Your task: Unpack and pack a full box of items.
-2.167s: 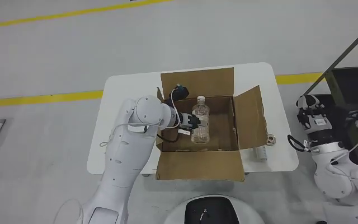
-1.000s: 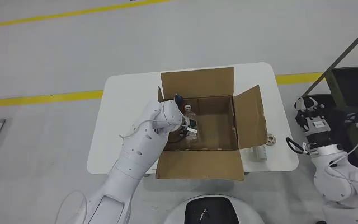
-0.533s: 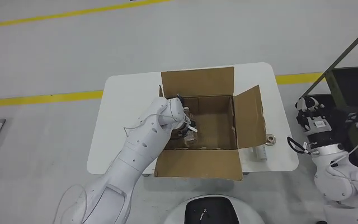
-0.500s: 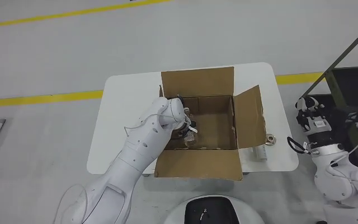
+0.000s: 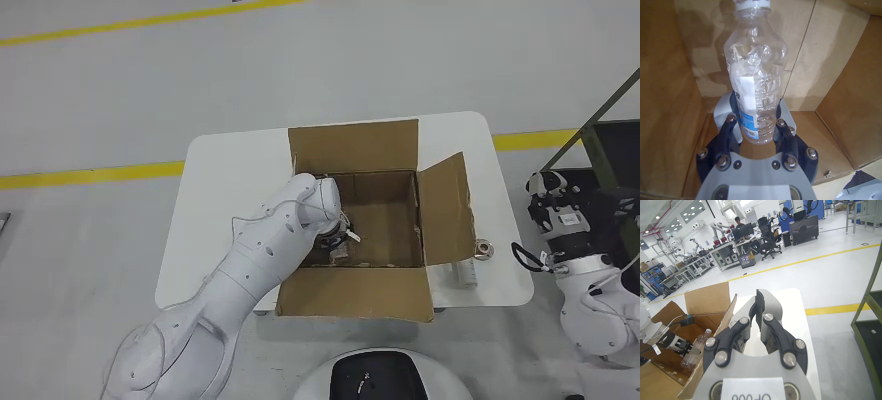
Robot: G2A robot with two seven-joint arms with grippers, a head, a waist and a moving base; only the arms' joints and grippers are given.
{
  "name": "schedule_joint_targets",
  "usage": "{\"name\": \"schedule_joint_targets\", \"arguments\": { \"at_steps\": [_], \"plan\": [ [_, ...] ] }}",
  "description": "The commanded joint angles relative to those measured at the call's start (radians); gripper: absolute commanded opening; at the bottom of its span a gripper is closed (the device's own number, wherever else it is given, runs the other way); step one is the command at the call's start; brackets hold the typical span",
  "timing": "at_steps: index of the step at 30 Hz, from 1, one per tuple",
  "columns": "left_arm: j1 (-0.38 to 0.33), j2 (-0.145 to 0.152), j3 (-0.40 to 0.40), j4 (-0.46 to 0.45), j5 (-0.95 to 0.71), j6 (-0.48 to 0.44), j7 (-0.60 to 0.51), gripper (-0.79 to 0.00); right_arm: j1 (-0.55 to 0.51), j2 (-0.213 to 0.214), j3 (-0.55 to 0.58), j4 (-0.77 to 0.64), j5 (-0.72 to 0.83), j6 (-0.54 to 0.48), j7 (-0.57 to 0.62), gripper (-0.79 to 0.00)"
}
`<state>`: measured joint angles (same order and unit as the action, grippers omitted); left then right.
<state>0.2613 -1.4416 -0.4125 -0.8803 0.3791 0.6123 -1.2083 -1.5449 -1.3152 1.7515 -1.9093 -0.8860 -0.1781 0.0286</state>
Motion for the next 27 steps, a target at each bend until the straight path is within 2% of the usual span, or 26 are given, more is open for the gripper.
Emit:
{"name": "schedule_joint_targets", "arguments": {
  "at_steps": [1,2,4,6,14,27],
  "plan": [
    [-0.018,0.000,0.035,0.009,-0.040,0.009,0.009,-0.690,-0.001,0.001,0.001,0.001,0.002,0.001,-0.002,-0.785],
    [-0.027,0.000,0.050,0.014,-0.059,0.015,0.015,-0.462,-0.001,0.001,0.001,0.001,0.002,0.001,-0.002,-0.785],
    [-0.044,0.002,0.081,0.019,-0.097,0.026,0.026,-0.351,-0.001,0.001,0.002,0.001,0.002,0.003,-0.003,-0.785],
    [-0.059,0.005,0.114,0.026,-0.136,0.040,0.040,0.000,-0.002,0.002,0.001,0.000,0.001,0.005,-0.003,-0.785],
    [-0.113,0.029,0.242,0.009,-0.309,0.098,0.098,0.000,-0.001,0.004,-0.001,0.000,-0.001,0.006,-0.002,-0.785],
    [-0.100,0.075,0.242,-0.090,-0.330,0.144,0.144,0.000,-0.008,0.007,-0.002,-0.015,0.004,0.006,-0.011,-0.785]
  ]
}}
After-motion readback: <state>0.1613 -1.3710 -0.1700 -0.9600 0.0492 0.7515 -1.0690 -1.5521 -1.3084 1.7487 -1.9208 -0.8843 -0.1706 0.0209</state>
